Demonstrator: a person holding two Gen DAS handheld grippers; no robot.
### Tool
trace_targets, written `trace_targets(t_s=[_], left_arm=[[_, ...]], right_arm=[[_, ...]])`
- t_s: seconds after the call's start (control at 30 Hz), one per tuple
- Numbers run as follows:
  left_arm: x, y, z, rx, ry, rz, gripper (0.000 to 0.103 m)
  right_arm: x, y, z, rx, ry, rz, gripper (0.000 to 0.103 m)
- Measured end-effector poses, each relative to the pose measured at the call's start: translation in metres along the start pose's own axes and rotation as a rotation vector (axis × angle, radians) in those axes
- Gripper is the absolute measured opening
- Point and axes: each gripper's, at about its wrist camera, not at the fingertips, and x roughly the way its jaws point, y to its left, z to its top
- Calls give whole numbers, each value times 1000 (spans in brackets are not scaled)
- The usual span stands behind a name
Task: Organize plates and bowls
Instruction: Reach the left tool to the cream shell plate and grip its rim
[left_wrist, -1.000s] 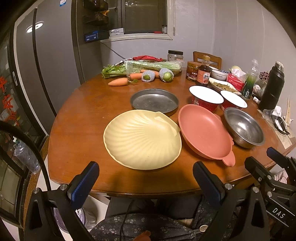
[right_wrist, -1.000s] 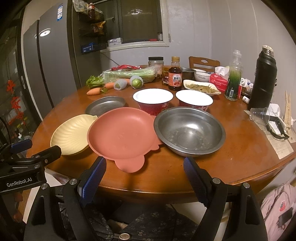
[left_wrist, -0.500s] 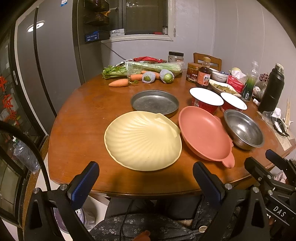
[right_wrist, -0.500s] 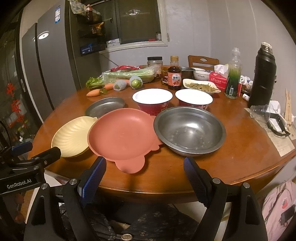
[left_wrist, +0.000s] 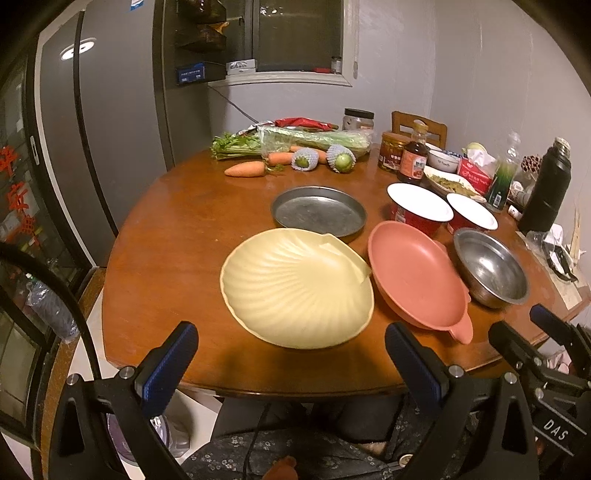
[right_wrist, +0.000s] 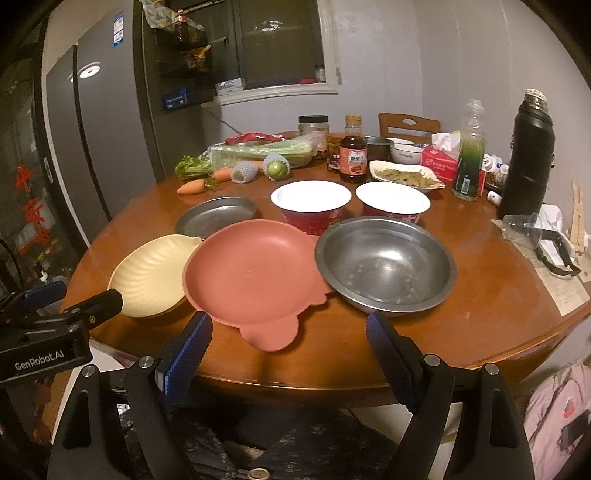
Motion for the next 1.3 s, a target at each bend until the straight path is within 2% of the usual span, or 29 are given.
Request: trace_targets(t_s=[0.2,0.4,0.6,0.73,1.03,1.17,1.3], left_arm=[[1,18,7,-30,-10,20,102],[6,44,15,-65,-12,68,102],[18,69,22,-89,10,92,102],[31,82,27,-86,24,79,102],[72,84,38,-4,80,28,101],[89,78,43,44,92,28,97],[104,77,48,66,112,-27,87]], right_arm=[[2,15,4,-12,1,51,86],[6,40,9,-37,23,144,86],[23,71,14,-55,92,268,86],[37,89,14,-64,134,299,85],[69,102,8,-8,235,307,69],[77,100,7,27,257,293,64],[80,103,7,36,261,273,60]])
